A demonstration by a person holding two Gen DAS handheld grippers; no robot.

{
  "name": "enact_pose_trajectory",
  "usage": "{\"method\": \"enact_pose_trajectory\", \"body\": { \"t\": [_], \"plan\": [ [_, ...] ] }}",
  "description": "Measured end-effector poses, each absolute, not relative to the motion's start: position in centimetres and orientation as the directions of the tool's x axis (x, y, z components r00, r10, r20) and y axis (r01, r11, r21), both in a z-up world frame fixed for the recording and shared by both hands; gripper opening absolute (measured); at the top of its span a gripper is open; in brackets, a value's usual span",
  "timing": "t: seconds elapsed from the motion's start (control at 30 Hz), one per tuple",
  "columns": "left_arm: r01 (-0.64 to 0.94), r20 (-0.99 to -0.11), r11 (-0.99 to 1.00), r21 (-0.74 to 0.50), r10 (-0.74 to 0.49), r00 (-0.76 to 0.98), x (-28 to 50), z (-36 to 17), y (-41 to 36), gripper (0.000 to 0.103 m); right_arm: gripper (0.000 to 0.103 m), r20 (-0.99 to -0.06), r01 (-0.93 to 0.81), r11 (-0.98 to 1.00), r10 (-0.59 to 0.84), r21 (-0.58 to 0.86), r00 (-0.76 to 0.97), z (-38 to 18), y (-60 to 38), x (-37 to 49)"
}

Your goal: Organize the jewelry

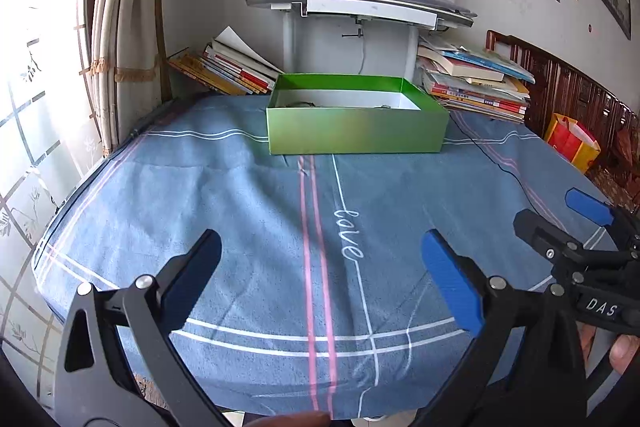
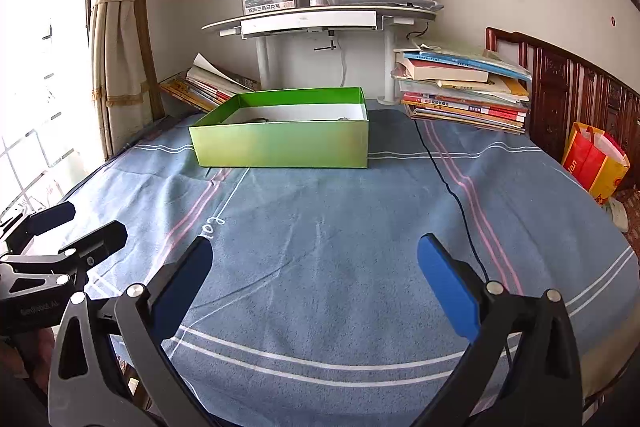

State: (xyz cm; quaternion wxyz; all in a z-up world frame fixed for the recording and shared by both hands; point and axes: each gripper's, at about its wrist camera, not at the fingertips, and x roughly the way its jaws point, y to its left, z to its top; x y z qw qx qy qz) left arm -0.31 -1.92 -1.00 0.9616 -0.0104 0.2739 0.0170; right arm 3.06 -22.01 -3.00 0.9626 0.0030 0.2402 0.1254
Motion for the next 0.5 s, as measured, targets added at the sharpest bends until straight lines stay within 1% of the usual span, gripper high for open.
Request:
{"method": "enact_pose_trajectory", "body": {
  "t": [0.5],
  "plan": [
    [-0.044,-0.528,0.999,-0.032,0.021,0.849,-0.35,-0.87,-1.58,0.099,0.100,-0.458,-0.235,0.970,0.238,0.064,0.856,-3.09,-21.97,2.91]
  ]
}}
